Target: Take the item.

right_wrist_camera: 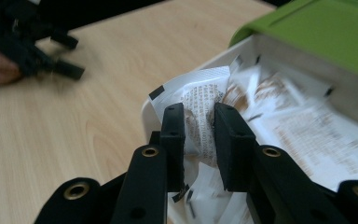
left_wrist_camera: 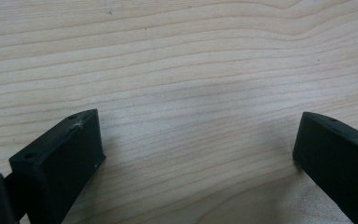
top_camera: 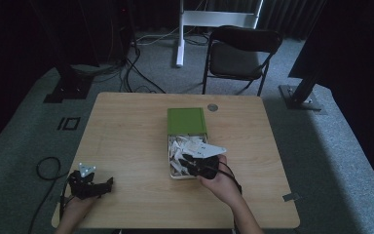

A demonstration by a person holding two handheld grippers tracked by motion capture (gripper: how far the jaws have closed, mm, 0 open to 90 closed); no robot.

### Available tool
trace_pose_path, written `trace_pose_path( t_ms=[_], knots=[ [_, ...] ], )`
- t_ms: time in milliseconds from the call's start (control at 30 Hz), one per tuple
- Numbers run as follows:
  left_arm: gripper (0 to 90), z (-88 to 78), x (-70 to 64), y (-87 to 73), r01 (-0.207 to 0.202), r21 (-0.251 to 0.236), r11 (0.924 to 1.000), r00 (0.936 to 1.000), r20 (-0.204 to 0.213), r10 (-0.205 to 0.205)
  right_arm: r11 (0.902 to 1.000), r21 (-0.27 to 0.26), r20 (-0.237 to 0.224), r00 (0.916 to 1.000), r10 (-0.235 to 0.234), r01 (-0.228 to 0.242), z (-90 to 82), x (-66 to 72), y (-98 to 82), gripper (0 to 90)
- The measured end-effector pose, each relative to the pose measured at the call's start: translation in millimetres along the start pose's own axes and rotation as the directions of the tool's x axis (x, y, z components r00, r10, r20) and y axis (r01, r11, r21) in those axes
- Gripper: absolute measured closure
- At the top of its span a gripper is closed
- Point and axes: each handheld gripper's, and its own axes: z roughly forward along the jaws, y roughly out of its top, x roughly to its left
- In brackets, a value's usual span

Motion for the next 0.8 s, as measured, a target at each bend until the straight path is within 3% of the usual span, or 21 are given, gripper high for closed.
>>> trace_pose_path(
  t_ms=[167, 500, 800],
  knots=[
    [2.3, -0.1, 0.2, 0.1, -0.002, 0.002, 1.0000, 1.0000, 0.000, 0.002, 0.9999, -0.017, 0.012, 0.9999, -0.001, 0.001, -6.0, -4.6, 6.9, 74.8],
    [2.3, -0.1, 0.2, 0.1, -0.002, 0.001, 1.0000, 1.0000, 0.000, 0.002, 0.9988, -0.048, 0.080, 0.9968, 0.000, 0.004, -21.4, -23.6, 20.8, 74.7],
    [2.3, 0.0, 0.1, 0.0, -0.001, 0.000, 1.0000, 1.0000, 0.000, 0.001, 0.9965, -0.078, 0.148, 0.9881, 0.042, -0.030, -35.0, -43.7, 20.7, 74.7]
  ],
)
